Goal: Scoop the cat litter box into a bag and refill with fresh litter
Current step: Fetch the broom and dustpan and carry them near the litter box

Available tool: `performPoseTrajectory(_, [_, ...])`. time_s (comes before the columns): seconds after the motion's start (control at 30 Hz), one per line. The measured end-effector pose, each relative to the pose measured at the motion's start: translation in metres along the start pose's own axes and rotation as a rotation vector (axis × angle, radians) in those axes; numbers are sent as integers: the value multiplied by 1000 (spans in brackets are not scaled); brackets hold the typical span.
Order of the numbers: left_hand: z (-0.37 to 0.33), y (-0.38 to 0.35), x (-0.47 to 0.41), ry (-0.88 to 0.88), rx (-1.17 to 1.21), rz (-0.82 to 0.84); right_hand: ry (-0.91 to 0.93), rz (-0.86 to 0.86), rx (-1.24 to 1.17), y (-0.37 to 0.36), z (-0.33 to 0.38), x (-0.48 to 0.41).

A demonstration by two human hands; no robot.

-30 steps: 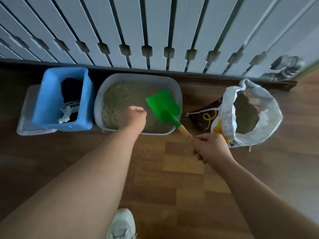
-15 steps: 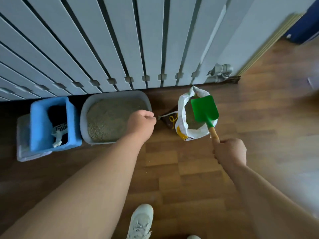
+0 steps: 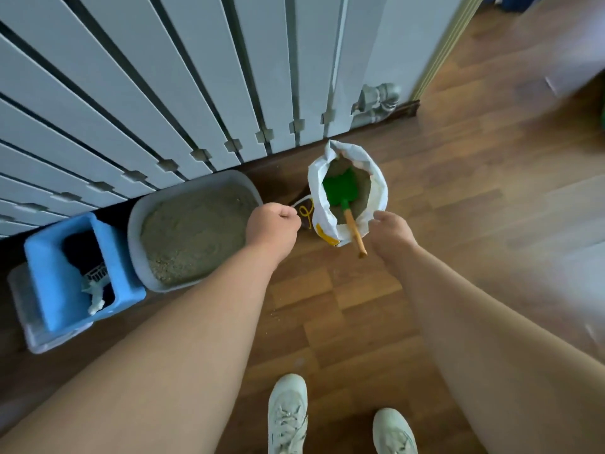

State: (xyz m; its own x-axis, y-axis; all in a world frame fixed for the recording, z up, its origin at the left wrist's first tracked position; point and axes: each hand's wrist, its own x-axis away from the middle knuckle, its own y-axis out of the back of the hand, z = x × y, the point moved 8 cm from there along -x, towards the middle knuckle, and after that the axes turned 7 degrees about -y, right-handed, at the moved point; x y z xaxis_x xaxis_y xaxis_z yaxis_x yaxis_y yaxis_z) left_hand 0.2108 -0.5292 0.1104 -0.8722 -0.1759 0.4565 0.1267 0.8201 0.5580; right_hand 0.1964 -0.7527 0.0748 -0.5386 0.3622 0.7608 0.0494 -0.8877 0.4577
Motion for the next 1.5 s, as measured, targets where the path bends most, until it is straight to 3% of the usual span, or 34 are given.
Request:
performPoseTrajectory(0.17, [-40, 13, 28, -15, 1, 54, 40, 8, -80, 42, 24, 58])
performPoseTrajectory(0.43, [-158, 65, 106, -128, 27, 139, 141, -117, -145, 138, 73, 191])
performPoseTrajectory(0.63, [-243, 89, 177, -254, 27, 196, 227, -216, -170, 213, 89, 295])
performPoseTrajectory(0.8, [-327, 98, 257, -472, -53, 262, 309, -346, -210, 285, 85, 379])
performPoseTrajectory(1.1, [-443, 88, 401, -761, -69, 440, 314, -609, -284, 408, 35, 503])
performPoseTrajectory(1.23, [-477, 65, 460, -898, -112, 608, 263, -753, -381, 447, -8, 559])
performPoseTrajectory(1.5, [-496, 25, 589, -1191, -245, 908, 127, -1013, -543, 456, -106, 674])
